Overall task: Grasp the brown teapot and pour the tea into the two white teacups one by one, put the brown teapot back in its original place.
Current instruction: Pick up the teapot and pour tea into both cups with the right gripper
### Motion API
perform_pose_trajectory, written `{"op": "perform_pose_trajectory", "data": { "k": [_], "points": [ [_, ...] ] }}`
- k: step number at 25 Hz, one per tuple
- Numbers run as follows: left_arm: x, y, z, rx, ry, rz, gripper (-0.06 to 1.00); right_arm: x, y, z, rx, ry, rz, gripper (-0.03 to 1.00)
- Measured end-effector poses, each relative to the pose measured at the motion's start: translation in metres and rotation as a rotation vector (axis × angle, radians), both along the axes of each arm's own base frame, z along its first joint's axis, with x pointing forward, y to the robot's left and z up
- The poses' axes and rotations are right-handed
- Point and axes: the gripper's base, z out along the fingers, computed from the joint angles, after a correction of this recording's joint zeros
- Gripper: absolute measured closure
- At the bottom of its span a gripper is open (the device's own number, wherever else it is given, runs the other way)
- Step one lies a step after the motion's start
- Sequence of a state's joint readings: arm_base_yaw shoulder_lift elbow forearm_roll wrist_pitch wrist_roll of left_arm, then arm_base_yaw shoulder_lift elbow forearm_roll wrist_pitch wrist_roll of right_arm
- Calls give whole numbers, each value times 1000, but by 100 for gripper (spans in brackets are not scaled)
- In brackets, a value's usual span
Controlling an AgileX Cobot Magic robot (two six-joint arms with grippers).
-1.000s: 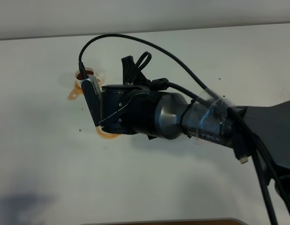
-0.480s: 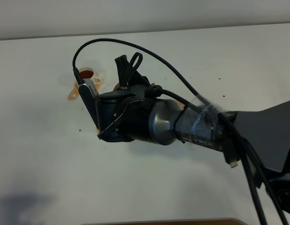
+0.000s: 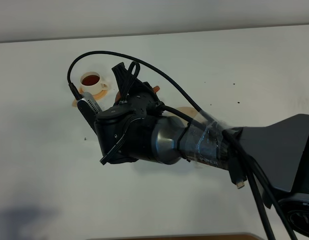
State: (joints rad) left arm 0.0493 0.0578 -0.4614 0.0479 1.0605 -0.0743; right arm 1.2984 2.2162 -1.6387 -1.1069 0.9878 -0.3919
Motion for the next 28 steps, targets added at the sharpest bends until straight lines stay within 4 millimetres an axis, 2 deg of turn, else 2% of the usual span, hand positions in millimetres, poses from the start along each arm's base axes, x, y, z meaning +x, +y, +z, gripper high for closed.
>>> {"op": "perform_pose_trajectory", "data": {
  "k": [28],
  "points": [
    [0,0,0,0,0,0,67,3,5,5,-193,-148,162,84]
  ]
}}
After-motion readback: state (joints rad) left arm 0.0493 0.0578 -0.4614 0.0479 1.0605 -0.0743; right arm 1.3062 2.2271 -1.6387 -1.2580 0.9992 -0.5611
